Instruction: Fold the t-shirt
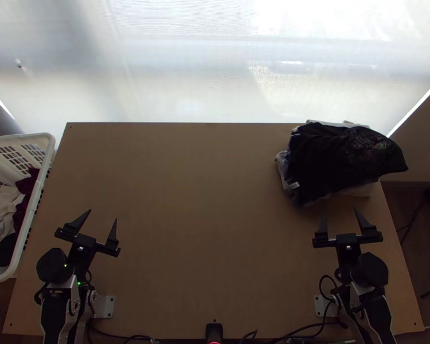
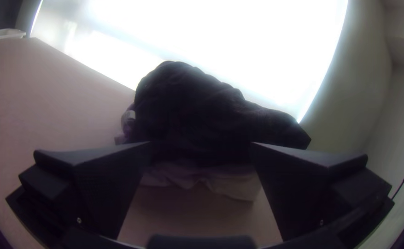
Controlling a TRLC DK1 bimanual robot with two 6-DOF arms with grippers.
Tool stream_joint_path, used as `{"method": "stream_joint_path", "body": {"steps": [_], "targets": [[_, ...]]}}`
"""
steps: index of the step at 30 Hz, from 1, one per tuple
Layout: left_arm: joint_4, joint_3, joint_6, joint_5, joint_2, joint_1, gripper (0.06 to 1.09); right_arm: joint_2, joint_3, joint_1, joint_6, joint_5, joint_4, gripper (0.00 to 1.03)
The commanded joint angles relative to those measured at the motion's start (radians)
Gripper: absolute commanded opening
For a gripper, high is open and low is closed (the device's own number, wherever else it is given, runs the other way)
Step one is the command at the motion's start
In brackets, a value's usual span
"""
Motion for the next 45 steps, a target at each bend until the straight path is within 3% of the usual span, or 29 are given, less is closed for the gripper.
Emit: {"method": "stream_joint_path", "body": {"steps": [1, 11, 18, 27, 32, 38, 45], "targets": [[-0.002, 0.0, 0.0, 0.006, 0.0, -0.003, 1.04, 0.0, 0.0, 0.016, 0.002, -0.008, -0.001, 0.98], [-0.002, 0.0, 0.0, 0.006, 0.0, -0.003, 1.04, 0.0, 0.0, 0.019, 0.003, -0.015, -0.004, 0.98], [-0.014, 0.002, 0.0, 0.075, 0.0, -0.003, 1.04, -0.001, 0.0, 0.058, 0.003, -0.021, -0.004, 0.98], [-0.015, 0.002, 0.0, 0.081, -0.001, -0.004, 1.04, -0.001, 0.0, 0.062, 0.013, -0.022, -0.004, 0.98], [-0.015, 0.002, 0.0, 0.081, -0.001, -0.004, 1.04, -0.001, 0.0, 0.098, 0.138, -0.028, -0.006, 0.98], [-0.015, 0.002, -0.001, 0.084, -0.001, -0.006, 1.04, -0.001, 0.0, 0.129, 0.157, -0.028, -0.009, 0.98], [-0.023, 0.002, -0.053, 0.198, 0.0, -0.073, 1.04, 0.0, 0.0, 0.114, 0.144, -0.028, -0.007, 0.98]]}}
